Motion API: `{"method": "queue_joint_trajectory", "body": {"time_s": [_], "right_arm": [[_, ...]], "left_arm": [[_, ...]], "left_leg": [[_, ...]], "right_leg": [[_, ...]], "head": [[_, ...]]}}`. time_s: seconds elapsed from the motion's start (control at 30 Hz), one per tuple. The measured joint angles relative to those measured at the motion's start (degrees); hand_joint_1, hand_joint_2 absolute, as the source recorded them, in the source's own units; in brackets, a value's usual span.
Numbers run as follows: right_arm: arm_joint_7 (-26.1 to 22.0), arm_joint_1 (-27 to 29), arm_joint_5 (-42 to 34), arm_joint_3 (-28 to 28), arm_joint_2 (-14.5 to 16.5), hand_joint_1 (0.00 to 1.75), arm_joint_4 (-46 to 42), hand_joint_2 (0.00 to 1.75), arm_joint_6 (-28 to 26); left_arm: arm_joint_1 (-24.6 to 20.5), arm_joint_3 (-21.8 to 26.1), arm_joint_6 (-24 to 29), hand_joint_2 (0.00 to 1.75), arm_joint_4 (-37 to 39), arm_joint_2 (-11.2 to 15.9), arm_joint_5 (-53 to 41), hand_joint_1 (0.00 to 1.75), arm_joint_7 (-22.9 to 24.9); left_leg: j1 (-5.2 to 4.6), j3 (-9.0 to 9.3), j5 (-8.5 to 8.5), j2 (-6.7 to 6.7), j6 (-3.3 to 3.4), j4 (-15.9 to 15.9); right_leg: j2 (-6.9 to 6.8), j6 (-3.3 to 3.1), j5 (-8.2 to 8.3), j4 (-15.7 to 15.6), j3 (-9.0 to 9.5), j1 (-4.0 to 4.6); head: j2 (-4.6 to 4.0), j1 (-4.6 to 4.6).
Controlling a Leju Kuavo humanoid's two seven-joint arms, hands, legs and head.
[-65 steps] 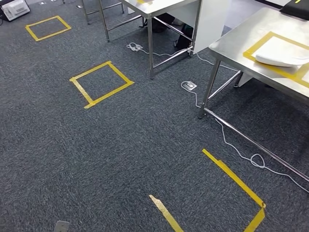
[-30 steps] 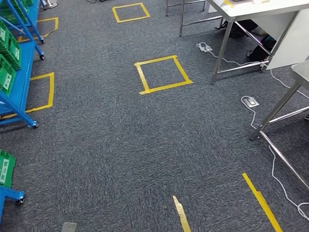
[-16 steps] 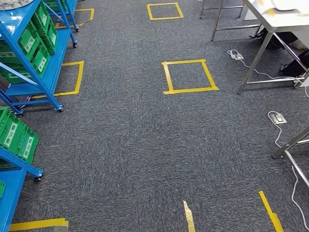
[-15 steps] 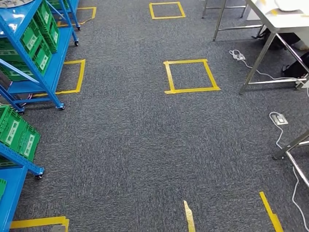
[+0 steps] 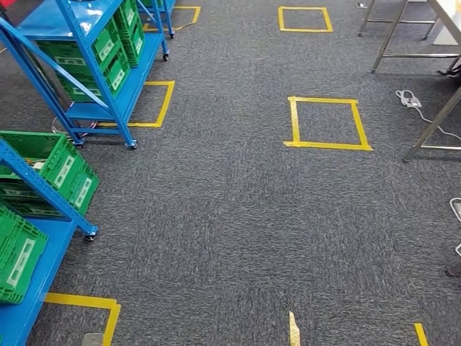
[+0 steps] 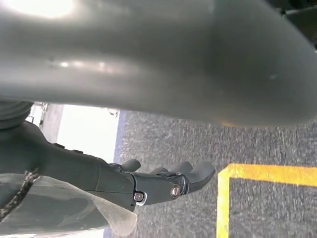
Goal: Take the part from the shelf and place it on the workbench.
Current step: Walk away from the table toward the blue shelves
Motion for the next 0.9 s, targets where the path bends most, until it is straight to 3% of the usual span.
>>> {"method": "queue_joint_trajectory", "body": {"time_s": [0.03,0.1,0.13,0.17,0.2,0.23,0.3,0.37,0.43,0.47,0.5,0.57,0.63,0.67,0.7,0.73,0.8,0.83,0.9], "right_arm": [[0.0,0.4,-0.7,-0.1,-0.3,0.00,0.0,0.00,0.4],[-0.1,1.5,-2.7,-0.6,-1.1,0.00,-0.1,0.00,1.5],[-0.2,2.1,-3.6,-0.7,-1.4,0.00,-0.1,0.00,1.9],[-0.1,2.5,-4.4,-0.8,-1.6,0.00,-0.2,0.00,2.2],[0.1,2.7,-4.9,-0.8,-1.7,0.00,-0.3,0.00,2.4],[0.3,2.8,-5.3,-0.8,-1.8,0.00,-0.4,0.00,2.4],[0.4,2.8,-5.7,-0.8,-1.9,0.00,-0.5,0.00,2.5],[0.4,2.9,-5.9,-0.8,-2.1,0.00,-0.7,0.00,2.6],[0.4,2.7,-6.2,-0.9,-2.2,0.00,-0.8,0.00,2.6],[0.4,2.6,-6.4,-0.9,-2.2,0.00,-0.8,0.00,2.7],[0.4,2.6,-6.7,-0.9,-2.2,0.00,-0.8,0.00,2.9],[0.3,2.8,-7.1,-0.9,-2.2,0.00,-0.9,0.00,3.6],[0.3,3.2,-7.2,-0.9,-2.4,0.00,-0.9,0.00,4.9],[0.3,3.4,-7.2,-0.9,-2.5,0.00,-1.0,0.00,5.6],[0.3,3.6,-7.4,-0.9,-2.6,0.00,-1.0,0.00,6.0],[0.4,3.7,-7.8,-0.9,-2.6,0.00,-1.0,0.00,6.3],[0.4,3.8,-9.0,-1.0,-2.8,0.00,-1.2,0.00,6.8],[0.3,3.7,-9.7,-1.0,-2.9,0.00,-1.3,0.00,6.9],[0.1,3.7,-10.3,-1.0,-3.1,0.00,-1.5,0.00,7.1]], "left_arm": [[-0.1,-0.3,0.7,0.00,0.1,-0.1,-0.8,0.00,-0.2],[-0.6,-1.3,2.5,0.00,0.7,-0.3,-2.8,0.00,-0.6],[-0.9,-1.9,3.2,0.00,1.2,-0.3,-3.6,0.00,-0.7],[-1.0,-2.5,3.6,0.00,1.6,-0.2,-4.1,0.00,-0.8],[-1.0,-2.9,3.8,0.00,1.9,-0.1,-4.4,0.00,-0.8],[-1.0,-3.3,3.9,0.00,2.2,0.0,-4.6,0.00,-0.7],[-1.2,-3.9,3.9,0.00,2.6,0.1,-4.7,0.00,-0.6],[-1.4,-4.4,4.0,0.00,2.9,0.2,-4.9,0.00,-0.6],[-1.5,-4.7,4.0,0.00,3.1,0.3,-5.0,0.00,-0.5],[-1.4,-4.8,4.0,0.00,3.2,0.4,-5.0,0.00,-0.5],[-1.3,-4.9,3.9,0.00,3.3,0.4,-5.0,0.00,-0.4],[-1.5,-5.3,3.7,0.00,3.5,0.4,-5.3,0.00,-0.4],[-1.5,-5.9,3.5,0.00,3.7,0.3,-6.0,0.00,-0.4],[-1.4,-6.3,3.5,0.00,3.8,0.3,-6.3,0.00,-0.4],[-1.3,-6.6,3.5,0.00,3.9,0.3,-6.6,0.00,-0.3],[-1.3,-6.9,3.6,0.00,4.0,0.3,-6.6,0.00,0.0],[-1.3,-7.2,3.5,0.00,4.2,0.3,-6.5,0.00,1.0],[-1.3,-7.3,3.5,0.00,4.2,0.3,-6.4,0.00,1.4],[-1.1,-7.3,3.5,0.00,4.3,0.3,-6.2,0.00,1.8]], "left_leg": [[-0.01,-0.95,-1.41,1.46,-0.24,2.2],[0.20,-4.20,-5.27,4.61,-0.73,9.4],[0.42,-5.79,-6.62,5.28,-0.98,12.9],[0.68,-6.54,-6.82,5.66,-1.21,14.6],[0.95,-6.24,-5.92,5.94,-1.41,14.2],[1.19,-4.81,-4.09,6.36,-1.57,11.5],[1.27,-0.85,-0.78,8.44,-1.77,3.9],[0.91,1.05,-0.12,9.93,-1.20,-0.1],[0.58,0.92,-0.36,9.20,-0.18,-0.3],[0.54,0.88,-0.29,8.62,0.22,-0.4],[0.53,0.88,-0.19,8.02,0.65,-0.5],[0.54,0.87,-0.01,6.80,1.32,-0.6],[0.28,0.84,-0.02,5.40,1.70,-0.6],[0.10,0.89,-0.05,4.64,1.82,-0.6],[-0.07,0.99,-0.08,3.84,1.89,-0.6],[-0.22,1.12,-0.12,3.04,1.95,-0.6],[-0.45,1.30,-0.21,1.57,1.94,-0.6],[-0.53,1.25,-0.26,0.94,1.86,-0.5],[-0.49,0.97,-0.21,-0.12,1.47,-0.5]], "right_leg": [[-0.86,-0.26,0.12,-0.3,0.22,-0.10],[-2.84,-0.50,0.01,-0.6,0.53,-0.10],[-3.87,-0.54,-0.12,-0.6,0.59,-0.07],[-4.76,-0.50,-0.24,-0.5,0.65,-0.06],[-5.46,-0.40,-0.35,-0.5,0.72,-0.08],[-6.04,-0.23,-0.48,-0.5,0.86,-0.12],[-7.03,0.39,-0.91,-0.3,1.19,-0.03],[-8.00,1.11,-1.35,-0.1,1.40,0.20],[-9.06,1.75,-1.59,-0.1,1.66,0.17],[-8.93,2.10,-1.94,0.0,1.68,-0.01],[-7.90,2.37,-2.73,0.9,1.28,-0.19],[-4.65,2.59,-5.80,6.4,-1.49,-0.35],[-2.83,2.35,-8.82,14.8,-6.04,-0.17],[-2.58,2.13,-9.07,17.4,-7.79,-0.06],[-2.45,1.81,-8.05,17.7,-8.48,0.07],[-2.18,1.39,-5.91,15.4,-7.97,0.22],[-0.35,0.42,-1.28,7.5,-5.07,0.55],[0.68,0.12,-0.01,4.1,-3.62,0.59],[1.61,-0.07,0.26,1.5,-2.22,0.62]], "head": [[0.00,-0.14],[0.00,-0.34],[0.00,-0.35],[0.00,-0.33],[0.00,-0.33],[0.00,-0.34],[0.00,-0.40],[0.00,-0.30],[0.00,-0.09],[0.00,0.02],[0.00,0.13],[0.00,0.50],[0.00,0.73],[0.00,0.74],[0.00,0.75],[0.00,0.73],[0.00,0.69],[0.00,0.68],[0.00,0.67]]}}
